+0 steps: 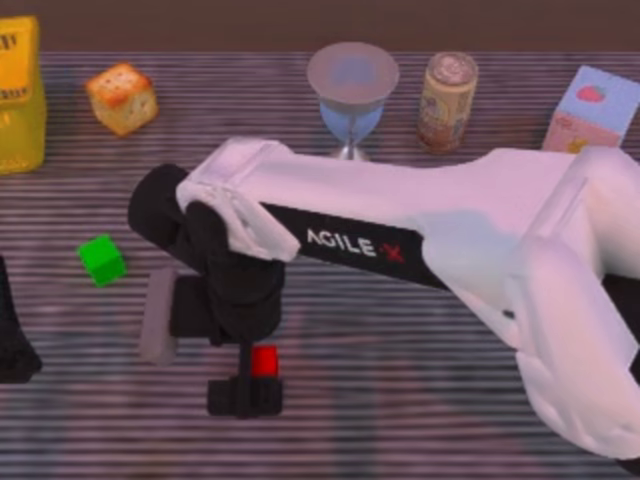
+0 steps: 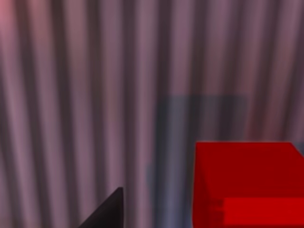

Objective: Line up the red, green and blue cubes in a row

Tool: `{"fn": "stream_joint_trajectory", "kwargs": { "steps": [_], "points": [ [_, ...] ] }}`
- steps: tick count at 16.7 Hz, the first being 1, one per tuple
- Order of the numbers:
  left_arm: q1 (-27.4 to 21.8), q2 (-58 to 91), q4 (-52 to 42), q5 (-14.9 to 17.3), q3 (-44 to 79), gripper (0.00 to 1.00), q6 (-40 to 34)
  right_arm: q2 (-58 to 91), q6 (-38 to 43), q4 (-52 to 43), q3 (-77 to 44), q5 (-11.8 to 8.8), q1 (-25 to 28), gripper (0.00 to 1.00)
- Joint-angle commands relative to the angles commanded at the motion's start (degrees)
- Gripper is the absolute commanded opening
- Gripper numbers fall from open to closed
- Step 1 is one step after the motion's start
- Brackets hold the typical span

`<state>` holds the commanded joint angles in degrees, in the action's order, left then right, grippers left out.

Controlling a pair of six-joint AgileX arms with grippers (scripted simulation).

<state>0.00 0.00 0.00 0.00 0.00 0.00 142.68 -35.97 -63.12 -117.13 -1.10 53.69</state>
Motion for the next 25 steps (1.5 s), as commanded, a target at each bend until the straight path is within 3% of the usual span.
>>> {"fn": "stream_joint_trajectory", "kwargs": {
  "steps": [7, 15, 21, 25],
  "points": [
    [0.0, 0.0, 0.0, 0.0, 0.0, 1.0, 0.0, -0.08, -0.01, -1.01, -0.99, -0.02, -0.11, 1.0],
    [0.0, 0.0, 0.0, 0.0, 0.0, 1.0, 0.0, -2.4, -0.3, -14.0, -11.61, -0.04, 0.16, 1.0],
    [-0.18, 1.49, -0.94, 0.1, 1.47, 1.0, 0.78, -3.88, 0.11, -12.58, -10.11, -0.21, -0.83, 1.0],
    [-0.87, 10.98, -6.51, 0.29, 10.32, 1.0, 5.34, -14.2, 2.72, -5.59, -1.04, -1.01, -5.51, 1.0]
  ]
}}
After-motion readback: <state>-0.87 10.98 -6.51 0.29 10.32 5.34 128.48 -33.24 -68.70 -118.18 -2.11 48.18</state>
